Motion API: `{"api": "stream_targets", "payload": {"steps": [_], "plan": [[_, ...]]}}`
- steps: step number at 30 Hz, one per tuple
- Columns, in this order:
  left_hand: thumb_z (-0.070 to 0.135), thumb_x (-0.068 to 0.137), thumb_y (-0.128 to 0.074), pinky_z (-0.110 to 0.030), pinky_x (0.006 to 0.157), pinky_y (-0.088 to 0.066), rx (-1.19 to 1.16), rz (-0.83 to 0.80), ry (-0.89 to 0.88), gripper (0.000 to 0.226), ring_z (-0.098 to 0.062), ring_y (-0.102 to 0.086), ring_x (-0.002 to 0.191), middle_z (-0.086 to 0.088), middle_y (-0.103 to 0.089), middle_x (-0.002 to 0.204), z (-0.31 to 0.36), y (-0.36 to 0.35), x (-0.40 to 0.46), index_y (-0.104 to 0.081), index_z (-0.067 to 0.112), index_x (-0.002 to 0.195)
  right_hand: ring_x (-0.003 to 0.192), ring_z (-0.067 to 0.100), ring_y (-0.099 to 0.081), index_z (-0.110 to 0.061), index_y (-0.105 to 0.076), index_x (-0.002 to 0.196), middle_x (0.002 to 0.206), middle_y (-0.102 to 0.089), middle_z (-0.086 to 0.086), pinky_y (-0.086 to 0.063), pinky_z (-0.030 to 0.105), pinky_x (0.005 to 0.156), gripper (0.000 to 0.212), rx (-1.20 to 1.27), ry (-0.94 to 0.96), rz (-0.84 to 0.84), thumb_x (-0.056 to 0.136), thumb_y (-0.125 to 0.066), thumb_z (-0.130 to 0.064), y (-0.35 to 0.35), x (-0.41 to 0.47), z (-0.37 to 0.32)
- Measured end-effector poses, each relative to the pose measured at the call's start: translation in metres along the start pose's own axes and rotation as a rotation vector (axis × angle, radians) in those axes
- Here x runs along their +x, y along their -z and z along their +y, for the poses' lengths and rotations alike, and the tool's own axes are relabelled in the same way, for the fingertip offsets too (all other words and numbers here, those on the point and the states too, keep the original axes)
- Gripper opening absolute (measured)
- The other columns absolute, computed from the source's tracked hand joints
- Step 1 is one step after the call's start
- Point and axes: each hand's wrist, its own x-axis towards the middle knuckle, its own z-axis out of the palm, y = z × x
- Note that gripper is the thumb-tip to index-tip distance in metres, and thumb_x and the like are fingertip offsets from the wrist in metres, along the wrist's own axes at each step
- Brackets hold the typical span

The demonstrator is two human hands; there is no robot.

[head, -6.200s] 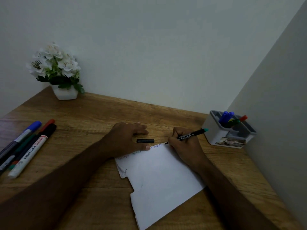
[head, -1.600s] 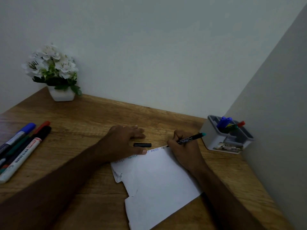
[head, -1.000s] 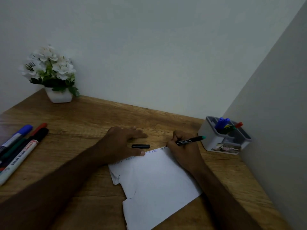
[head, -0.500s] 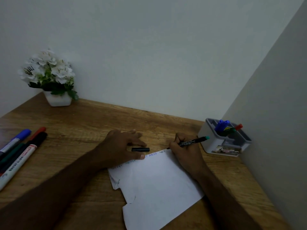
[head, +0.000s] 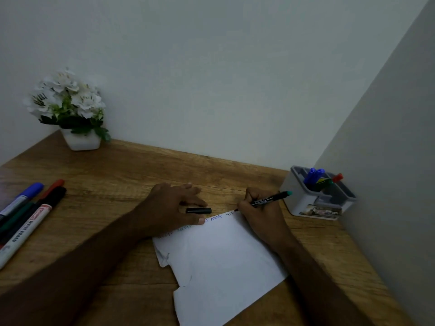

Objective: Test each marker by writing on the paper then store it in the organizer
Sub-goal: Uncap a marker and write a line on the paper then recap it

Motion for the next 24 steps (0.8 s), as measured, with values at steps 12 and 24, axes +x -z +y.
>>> {"api": "stream_targets", "payload": {"steps": [12, 24], "plan": [[0.104, 0.044, -0.024, -0.050, 0.116, -0.023, 0.010, 0.005, -0.016, 0.100, -0.001, -0.028, 0.142, 0.017, -0.043, 0.147, -0.0010, -0.0005, 0.0010, -0.065, 0.047, 0.115, 0.053, 0.009, -0.035, -0.017, -0.037, 0.052, 0.052, -0.039, 0.000, -0.029, 0.023, 0.050, 0.031, -0.017, 0.030, 0.001, 0.071, -0.059, -0.007, -0.0016, 0.0010, 0.0002], [0.104, 0.043, -0.026, -0.050, 0.116, -0.025, 0.002, 0.008, -0.007, 0.101, -0.001, -0.031, 0.141, 0.015, -0.045, 0.147, -0.0020, -0.0005, 0.0012, -0.065, 0.047, 0.116, 0.051, 0.008, -0.033, -0.010, -0.037, 0.052, 0.051, -0.037, 0.002, -0.027, 0.022, 0.048, 0.038, 0.001, 0.049, 0.013, 0.075, -0.061, 0.009, 0.0003, 0.0005, 0.0037]]}}
